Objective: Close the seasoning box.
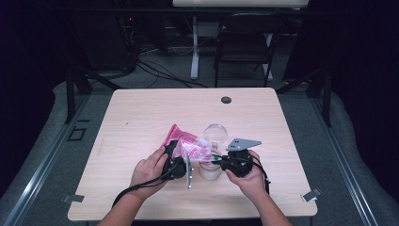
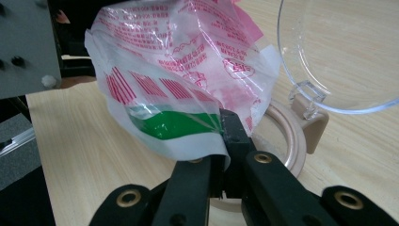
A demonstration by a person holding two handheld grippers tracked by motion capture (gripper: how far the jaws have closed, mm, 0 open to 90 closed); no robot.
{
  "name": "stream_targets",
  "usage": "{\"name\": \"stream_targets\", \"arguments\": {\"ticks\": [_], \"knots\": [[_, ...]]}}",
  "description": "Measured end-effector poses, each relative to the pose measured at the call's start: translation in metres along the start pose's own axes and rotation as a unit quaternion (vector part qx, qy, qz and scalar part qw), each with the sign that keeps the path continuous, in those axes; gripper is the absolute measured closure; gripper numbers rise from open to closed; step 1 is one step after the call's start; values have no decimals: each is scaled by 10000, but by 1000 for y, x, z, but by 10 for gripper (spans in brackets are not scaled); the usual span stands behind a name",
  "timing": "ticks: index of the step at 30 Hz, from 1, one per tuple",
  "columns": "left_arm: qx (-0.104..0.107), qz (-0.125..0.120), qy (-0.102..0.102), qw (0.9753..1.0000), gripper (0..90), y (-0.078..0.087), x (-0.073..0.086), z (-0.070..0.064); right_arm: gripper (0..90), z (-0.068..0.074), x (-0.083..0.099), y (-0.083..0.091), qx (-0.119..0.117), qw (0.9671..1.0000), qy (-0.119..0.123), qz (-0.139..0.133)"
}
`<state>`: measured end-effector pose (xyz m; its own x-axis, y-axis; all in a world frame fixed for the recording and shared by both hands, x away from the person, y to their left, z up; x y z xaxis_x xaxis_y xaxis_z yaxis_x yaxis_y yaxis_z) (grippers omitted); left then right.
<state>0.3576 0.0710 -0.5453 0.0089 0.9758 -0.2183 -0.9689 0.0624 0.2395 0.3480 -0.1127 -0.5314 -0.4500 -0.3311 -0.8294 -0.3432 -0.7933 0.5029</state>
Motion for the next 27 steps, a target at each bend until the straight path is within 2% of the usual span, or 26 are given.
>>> {"name": "stream_targets", "arguments": {"ticks": [2,7,19,23,24,27], "knots": [[6,-16,101,9999,633,0,1,-3,899,0,0,0,2,10000,18,6],[84,13,195,9998,631,0,5,-10,899,1,0,-1,3,10000,37,-16],[220,59,571,9981,663,0,9,-20,895,6,-2,-2,111,9997,200,-29],[387,130,706,9967,701,-2,11,-25,882,12,-6,-2,153,9993,321,-78],[440,229,587,9970,709,-2,14,-25,876,13,-6,-1,148,9992,361,-85],[660,270,754,9946,721,-4,16,-28,820,16,-10,0,107,9988,411,-255]]}}
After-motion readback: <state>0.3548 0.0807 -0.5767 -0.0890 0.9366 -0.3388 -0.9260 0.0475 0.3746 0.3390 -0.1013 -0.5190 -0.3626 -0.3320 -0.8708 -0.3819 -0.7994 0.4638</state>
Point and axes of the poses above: each handheld gripper's, and its own axes: y roughly backward along the jaws, x roughly out of its underside, z roughly to its left, the point moved 6 cm from there along -y, roughly forward along the jaws, and after that the axes turned 9 degrees about -x, right-handed, at the moved point
